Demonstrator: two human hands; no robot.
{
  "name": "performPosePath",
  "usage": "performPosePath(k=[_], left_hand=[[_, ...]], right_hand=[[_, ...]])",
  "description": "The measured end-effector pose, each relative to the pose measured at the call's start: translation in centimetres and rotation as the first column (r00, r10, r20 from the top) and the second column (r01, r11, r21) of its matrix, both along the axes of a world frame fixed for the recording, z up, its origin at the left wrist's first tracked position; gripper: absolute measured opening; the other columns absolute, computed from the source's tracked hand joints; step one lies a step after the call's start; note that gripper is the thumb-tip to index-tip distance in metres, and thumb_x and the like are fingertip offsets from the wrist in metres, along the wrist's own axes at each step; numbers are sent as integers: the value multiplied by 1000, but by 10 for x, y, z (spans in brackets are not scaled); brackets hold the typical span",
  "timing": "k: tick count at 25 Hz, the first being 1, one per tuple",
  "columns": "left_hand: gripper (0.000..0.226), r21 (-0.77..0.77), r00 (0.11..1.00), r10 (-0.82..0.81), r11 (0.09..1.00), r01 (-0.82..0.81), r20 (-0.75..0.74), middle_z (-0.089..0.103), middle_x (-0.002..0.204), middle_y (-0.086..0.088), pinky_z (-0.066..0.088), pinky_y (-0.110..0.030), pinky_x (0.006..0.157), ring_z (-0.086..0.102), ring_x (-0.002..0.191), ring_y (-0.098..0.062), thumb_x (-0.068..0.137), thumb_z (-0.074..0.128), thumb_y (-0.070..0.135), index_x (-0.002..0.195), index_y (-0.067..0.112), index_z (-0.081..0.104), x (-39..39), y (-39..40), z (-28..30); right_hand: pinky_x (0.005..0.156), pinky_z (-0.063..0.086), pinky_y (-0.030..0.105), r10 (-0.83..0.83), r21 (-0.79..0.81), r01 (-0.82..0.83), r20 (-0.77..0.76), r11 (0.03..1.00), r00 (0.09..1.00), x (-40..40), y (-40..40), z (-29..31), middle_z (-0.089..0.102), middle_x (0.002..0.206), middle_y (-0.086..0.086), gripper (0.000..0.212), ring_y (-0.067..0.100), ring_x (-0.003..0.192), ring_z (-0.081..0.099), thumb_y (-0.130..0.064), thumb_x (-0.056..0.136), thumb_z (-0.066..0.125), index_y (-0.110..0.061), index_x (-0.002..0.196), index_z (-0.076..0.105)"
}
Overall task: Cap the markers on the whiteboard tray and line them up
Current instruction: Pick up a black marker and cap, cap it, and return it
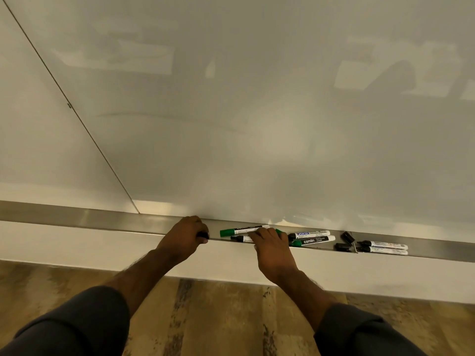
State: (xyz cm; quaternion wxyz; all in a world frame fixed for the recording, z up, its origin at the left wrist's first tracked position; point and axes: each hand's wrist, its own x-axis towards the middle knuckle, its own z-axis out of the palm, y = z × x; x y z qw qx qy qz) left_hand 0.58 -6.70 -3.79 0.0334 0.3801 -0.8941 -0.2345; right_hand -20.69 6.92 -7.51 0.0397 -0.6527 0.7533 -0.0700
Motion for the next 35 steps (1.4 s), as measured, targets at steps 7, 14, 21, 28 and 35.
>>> performPosePath(k=[7, 14, 21, 28, 35], left_hand=[[15, -19, 966, 84, 996, -91, -245, 68, 99, 1, 40, -22, 76, 58, 87, -14, 93, 54, 15, 103, 18, 64, 8, 6, 33], [25, -104, 860, 34, 989, -100, -509, 62, 99, 6, 44, -12, 80, 60, 92, -5, 89, 60, 7, 108, 21, 66, -9, 16, 127], [23, -31, 674, 94, 985, -172, -733, 72, 84, 8, 50, -10, 67, 66, 67, -5, 80, 72, 13, 95, 30, 71, -39, 46, 232], [22, -199, 696, -69, 974, -108, -715, 69, 75, 5, 47, -15, 64, 63, 70, -13, 83, 69, 16, 97, 32, 72, -62, 78, 282], [19, -364, 751, -199, 930, -58, -629, 65, 77, 19, 40, -5, 68, 60, 81, -4, 81, 65, 28, 100, 27, 71, -93, 112, 297]], right_hand=[[86, 33, 38, 61, -91, -48, 140, 995, 988, -22, 2, 30, 58, 107, 0, 30, 25, 101, 52, -11, 91, 51, -26, 116, 56], [62, 50, 41, 203, -377, -103, 236, 920, 950, -39, 6, 161, 56, 97, 5, 26, 26, 73, 58, -23, 98, 46, -23, 123, 55], [56, 44, 35, 253, -561, -187, 41, 806, 967, -48, 43, 281, 57, 81, -4, 26, 18, 66, 51, -25, 96, 46, -22, 117, 60], [57, 45, 37, 258, -577, -252, -73, 777, 963, -64, 70, 328, 60, 81, -1, 23, 20, 67, 51, -24, 95, 48, -19, 112, 63], [58, 40, 33, 304, -547, -332, -145, 769, 942, -89, 84, 339, 61, 82, 0, 21, 20, 66, 52, -19, 92, 58, -19, 113, 64]])
